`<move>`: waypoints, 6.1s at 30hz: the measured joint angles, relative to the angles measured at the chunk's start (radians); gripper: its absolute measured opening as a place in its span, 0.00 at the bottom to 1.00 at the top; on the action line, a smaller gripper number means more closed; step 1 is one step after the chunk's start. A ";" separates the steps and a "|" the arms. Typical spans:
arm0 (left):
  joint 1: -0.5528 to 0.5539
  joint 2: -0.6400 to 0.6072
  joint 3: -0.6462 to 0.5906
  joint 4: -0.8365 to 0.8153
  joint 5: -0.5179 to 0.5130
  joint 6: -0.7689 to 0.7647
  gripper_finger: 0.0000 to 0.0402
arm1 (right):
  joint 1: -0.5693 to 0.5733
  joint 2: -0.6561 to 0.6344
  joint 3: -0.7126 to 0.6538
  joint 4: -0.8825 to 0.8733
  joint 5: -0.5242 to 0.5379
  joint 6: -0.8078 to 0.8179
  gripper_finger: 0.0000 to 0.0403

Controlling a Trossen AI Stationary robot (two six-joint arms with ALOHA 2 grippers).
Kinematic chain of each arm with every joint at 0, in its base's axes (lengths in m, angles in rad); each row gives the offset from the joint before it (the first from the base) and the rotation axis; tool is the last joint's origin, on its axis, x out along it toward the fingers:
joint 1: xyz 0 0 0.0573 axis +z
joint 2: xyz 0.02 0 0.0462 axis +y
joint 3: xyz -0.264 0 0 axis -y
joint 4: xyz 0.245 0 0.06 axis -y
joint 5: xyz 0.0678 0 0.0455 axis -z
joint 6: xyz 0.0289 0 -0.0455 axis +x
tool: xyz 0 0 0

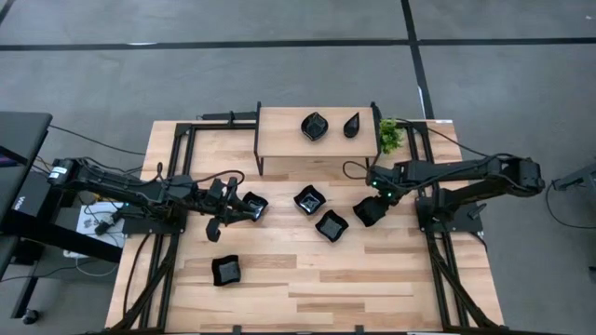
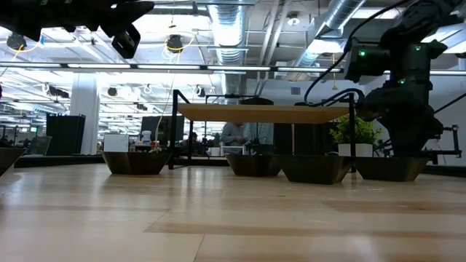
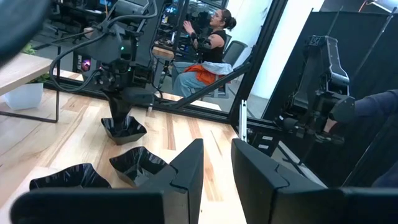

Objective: Pick & Place Mini shaped plates
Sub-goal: Put the black distorted square plate on the shelf

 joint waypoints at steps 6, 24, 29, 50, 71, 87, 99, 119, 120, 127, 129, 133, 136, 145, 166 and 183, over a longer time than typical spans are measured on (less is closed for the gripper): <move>0.000 0.000 0.000 0.006 0.000 0.000 0.21 | 0.000 0.000 0.000 0.000 -0.002 -0.001 0.19; 0.000 0.000 0.000 0.006 0.000 0.000 0.21 | 0.000 -0.008 0.070 -0.080 -0.031 -0.050 0.01; 0.000 0.000 0.000 0.006 0.000 0.004 0.21 | 0.000 -0.008 0.219 -0.268 -0.052 -0.136 0.01; 0.000 0.000 0.000 0.006 0.000 0.010 0.21 | -0.043 0.213 1.071 -0.274 -0.079 -0.469 0.00; 0.000 0.000 0.000 0.013 0.000 0.008 0.21 | -0.340 0.958 1.804 -0.359 -0.230 -0.734 0.00; 0.000 0.000 0.000 0.014 0.000 0.009 0.21 | -0.375 1.030 1.801 -0.337 -0.288 -0.857 0.00; 0.000 0.000 0.000 0.021 0.000 0.008 0.21 | -0.380 1.062 1.800 -0.339 -0.311 -0.858 0.00; 0.000 0.000 0.000 0.046 0.000 0.008 0.21 | -0.381 1.094 1.797 -0.293 -0.312 -0.854 0.00; 0.000 0.000 0.000 0.050 0.000 0.008 0.21 | -0.380 1.096 1.797 -0.279 -0.313 -0.853 0.00; -0.001 0.000 0.000 0.059 0.000 0.001 0.21 | -0.384 1.095 1.798 -0.288 -0.310 -0.849 0.00; -0.001 0.000 0.000 0.060 0.000 0.003 0.21 | -0.385 1.095 1.798 -0.287 -0.310 -0.849 0.00; -0.001 0.000 0.000 0.062 0.000 0.003 0.21 | -0.385 1.095 1.798 -0.287 -0.309 -0.854 0.02; -0.001 0.000 0.000 0.066 0.000 0.003 0.21 | -0.383 1.095 1.798 -0.287 -0.309 -0.854 0.04; -0.001 0.000 0.000 0.072 0.000 0.003 0.21 | -0.384 1.095 1.798 -0.288 -0.253 -0.855 0.07; -0.001 0.000 0.000 0.073 0.000 0.009 0.21 | -0.183 1.080 1.797 -0.476 -0.202 -1.100 0.00; -0.001 0.000 0.000 0.075 0.000 0.008 0.21 | -0.201 1.091 1.799 -0.474 -0.097 -1.124 0.00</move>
